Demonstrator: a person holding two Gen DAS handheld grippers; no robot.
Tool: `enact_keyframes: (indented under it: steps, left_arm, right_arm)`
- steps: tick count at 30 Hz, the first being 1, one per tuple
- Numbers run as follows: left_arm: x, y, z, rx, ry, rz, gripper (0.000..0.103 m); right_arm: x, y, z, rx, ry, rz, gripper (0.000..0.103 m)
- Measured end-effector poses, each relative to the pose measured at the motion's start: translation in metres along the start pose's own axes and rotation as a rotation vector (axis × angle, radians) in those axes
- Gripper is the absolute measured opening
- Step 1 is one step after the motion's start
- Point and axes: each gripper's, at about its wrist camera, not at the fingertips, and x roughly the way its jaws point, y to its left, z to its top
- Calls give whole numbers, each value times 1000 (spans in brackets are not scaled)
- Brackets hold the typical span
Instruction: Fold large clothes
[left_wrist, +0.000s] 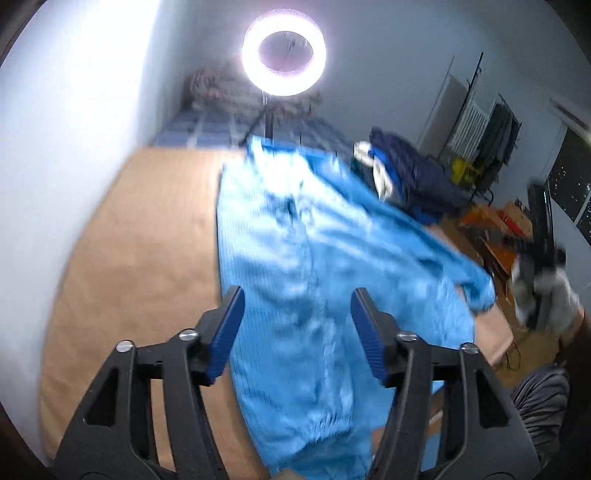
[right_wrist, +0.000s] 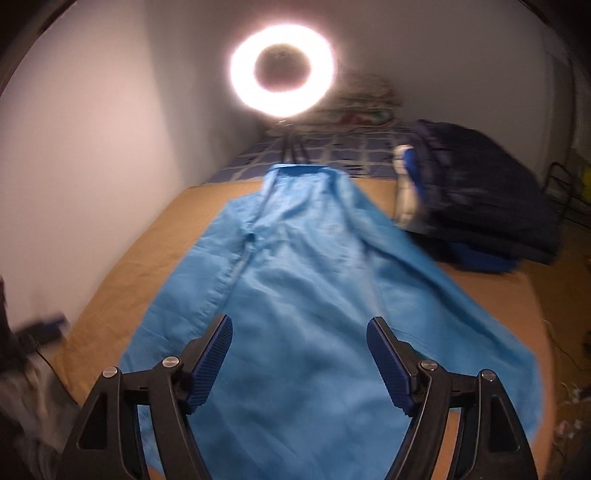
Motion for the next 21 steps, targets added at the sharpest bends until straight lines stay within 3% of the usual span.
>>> enact_keyframes:
  steps: [8, 15, 21]
  left_arm:
    - [-18, -38, 51, 82, -5, -12, 62]
    - [8, -72, 27, 73, 30, -118, 62]
    - [51, -69, -6, 2, 138, -160, 62]
  right_arm:
    - [-49, -70, -43, 117, 21, -136, 83]
    - [-56, -152, -87, 359, 33, -238, 83]
    - [-43, -218, -124, 588, 33, -236, 83]
